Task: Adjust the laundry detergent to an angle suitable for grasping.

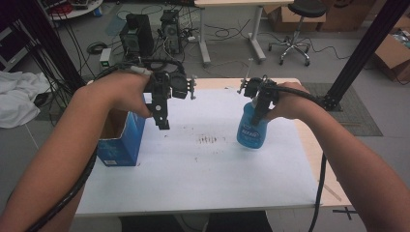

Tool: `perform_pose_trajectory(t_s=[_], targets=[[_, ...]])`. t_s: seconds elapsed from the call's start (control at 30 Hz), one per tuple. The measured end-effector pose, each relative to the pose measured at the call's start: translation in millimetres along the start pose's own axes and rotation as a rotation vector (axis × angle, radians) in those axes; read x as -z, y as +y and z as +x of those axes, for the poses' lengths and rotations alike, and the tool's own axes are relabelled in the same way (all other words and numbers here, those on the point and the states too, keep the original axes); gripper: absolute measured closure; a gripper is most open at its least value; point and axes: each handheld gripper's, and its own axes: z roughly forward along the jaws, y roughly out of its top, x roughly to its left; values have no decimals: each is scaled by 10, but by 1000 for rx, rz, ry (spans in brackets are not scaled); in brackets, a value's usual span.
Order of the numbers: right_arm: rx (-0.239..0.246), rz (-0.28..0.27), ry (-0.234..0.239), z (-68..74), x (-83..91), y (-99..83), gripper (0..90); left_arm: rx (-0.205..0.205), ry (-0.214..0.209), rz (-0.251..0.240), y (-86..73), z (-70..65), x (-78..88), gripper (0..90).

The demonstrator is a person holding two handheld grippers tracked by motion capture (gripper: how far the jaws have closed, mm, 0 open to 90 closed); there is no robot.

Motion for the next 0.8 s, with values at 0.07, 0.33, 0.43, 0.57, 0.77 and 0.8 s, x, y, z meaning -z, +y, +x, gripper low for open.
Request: perform_pose_trajectory(t_s=[0.07, 0.33, 0.43, 0.57, 0.77, 0.8], targets=[[-31, -4, -4, 12, -4, 18, 382, 1, 1, 0, -3, -3, 2, 3], [-101, -10, -7, 70, -57, 73, 381, 5, 1, 2, -18, -30, -3, 3], [-156, -11, -8, 95, -95, 97, 381, 4, 1, 4, -13, -43, -1, 3], [-192, -13, -11, 111, -118, 119, 381, 5, 0, 5, -11, -57, -9, 3], [-241, -18, 5, 139, -150, 173, 381, 5, -2, 7, -19, -68, -22, 3], [-238, -18, 6, 149, -164, 188, 381, 5, -2, 7, -19, -68, -22, 3]])
